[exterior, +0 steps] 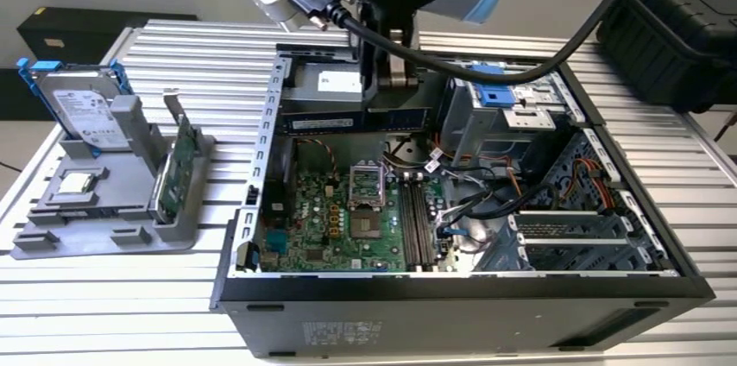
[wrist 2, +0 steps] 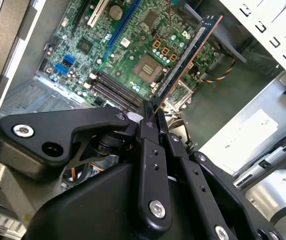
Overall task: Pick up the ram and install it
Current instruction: 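Pick up the ram and move it above insertion slot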
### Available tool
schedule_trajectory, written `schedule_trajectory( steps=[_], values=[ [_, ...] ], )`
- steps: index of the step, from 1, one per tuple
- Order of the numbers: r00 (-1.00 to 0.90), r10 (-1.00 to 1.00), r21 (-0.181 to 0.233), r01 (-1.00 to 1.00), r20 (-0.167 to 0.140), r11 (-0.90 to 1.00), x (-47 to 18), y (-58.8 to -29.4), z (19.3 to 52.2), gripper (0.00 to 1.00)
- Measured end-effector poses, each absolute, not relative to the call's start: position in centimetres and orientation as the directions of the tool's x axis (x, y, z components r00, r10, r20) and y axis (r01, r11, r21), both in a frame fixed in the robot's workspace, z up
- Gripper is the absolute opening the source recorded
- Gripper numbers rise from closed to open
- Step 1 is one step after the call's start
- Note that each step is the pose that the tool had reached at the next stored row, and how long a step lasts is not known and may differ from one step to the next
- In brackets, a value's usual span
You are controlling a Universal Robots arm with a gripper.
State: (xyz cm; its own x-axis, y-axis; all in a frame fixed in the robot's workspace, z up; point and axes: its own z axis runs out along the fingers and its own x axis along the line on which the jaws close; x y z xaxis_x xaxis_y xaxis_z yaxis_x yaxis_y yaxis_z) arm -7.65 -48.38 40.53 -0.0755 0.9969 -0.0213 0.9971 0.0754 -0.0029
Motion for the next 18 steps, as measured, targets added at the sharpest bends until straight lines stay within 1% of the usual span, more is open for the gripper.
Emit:
schedule_trajectory(
  steps=[18],
  values=[
    [-0.075,0.997,-0.003,0.997,-0.021,0.075,-5.2,-48.4,40.5,0.0]
  ],
)
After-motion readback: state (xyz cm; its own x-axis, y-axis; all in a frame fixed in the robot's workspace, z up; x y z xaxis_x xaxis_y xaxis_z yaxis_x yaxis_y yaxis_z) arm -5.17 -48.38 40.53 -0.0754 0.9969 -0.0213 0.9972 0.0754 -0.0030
